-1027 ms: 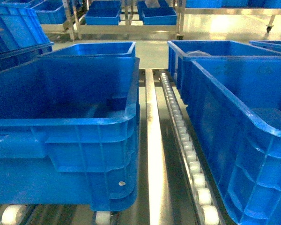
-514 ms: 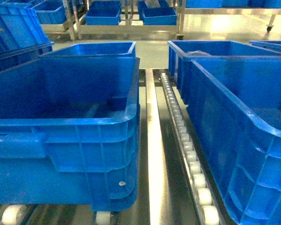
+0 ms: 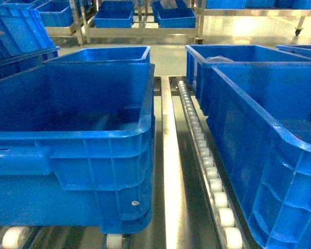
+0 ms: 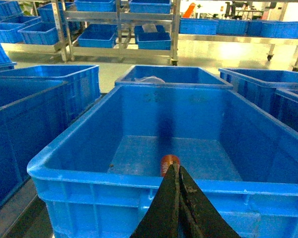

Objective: Sort blue parts and orange caps into right shelf containers

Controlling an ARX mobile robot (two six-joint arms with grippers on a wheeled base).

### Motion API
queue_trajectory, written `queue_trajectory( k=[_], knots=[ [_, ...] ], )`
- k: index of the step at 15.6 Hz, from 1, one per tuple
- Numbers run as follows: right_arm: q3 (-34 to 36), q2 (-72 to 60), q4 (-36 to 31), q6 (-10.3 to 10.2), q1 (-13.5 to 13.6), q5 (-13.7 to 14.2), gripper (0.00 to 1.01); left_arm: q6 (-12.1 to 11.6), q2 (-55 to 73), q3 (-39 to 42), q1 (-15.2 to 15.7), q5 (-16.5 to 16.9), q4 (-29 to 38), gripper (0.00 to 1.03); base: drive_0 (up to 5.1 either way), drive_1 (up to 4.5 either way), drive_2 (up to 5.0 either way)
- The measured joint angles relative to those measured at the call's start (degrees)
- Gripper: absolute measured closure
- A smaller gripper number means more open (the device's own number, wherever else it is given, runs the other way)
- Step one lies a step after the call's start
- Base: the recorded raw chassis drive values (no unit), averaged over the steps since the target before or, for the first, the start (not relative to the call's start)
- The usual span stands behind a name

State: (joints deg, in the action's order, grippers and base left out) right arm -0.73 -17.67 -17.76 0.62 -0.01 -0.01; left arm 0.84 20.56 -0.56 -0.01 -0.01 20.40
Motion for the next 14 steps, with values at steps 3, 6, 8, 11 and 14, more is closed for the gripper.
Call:
queue_trajectory(
  k=[3, 6, 8, 11, 14],
  knots=[
    [0.00, 4.22, 4.24, 0.00, 0.00, 0.00, 1.00, 0.00, -4.92, 0.00, 0.00, 0.00, -4.72, 1.01, 0.0, 0.00, 0.0],
    [0.00, 7.52, 7.54, 0.00, 0.00, 0.00, 1.00, -0.02, -8.81, 0.00, 0.00, 0.00, -8.66, 1.01, 0.0, 0.00, 0.0],
    [0.00, 16.11, 18.36, -0.02, 0.00, 0.02, 1.00, -0.02, -10.60, 0.00, 0.00, -0.20, -10.56, 1.01, 0.0, 0.00, 0.0],
    [-0.02, 17.40, 17.64, -0.02, 0.00, -0.13, 1.00, -0.20, -19.98, -0.42, 0.00, -0.15, -20.26, 1.01, 0.0, 0.00, 0.0],
    [-0.02, 17.40, 18.03, -0.02, 0.00, 0.00, 0.90, -0.24, -20.00, -0.02, 0.00, 0.00, -20.81, 0.93, 0.0, 0.00, 0.0]
  ],
)
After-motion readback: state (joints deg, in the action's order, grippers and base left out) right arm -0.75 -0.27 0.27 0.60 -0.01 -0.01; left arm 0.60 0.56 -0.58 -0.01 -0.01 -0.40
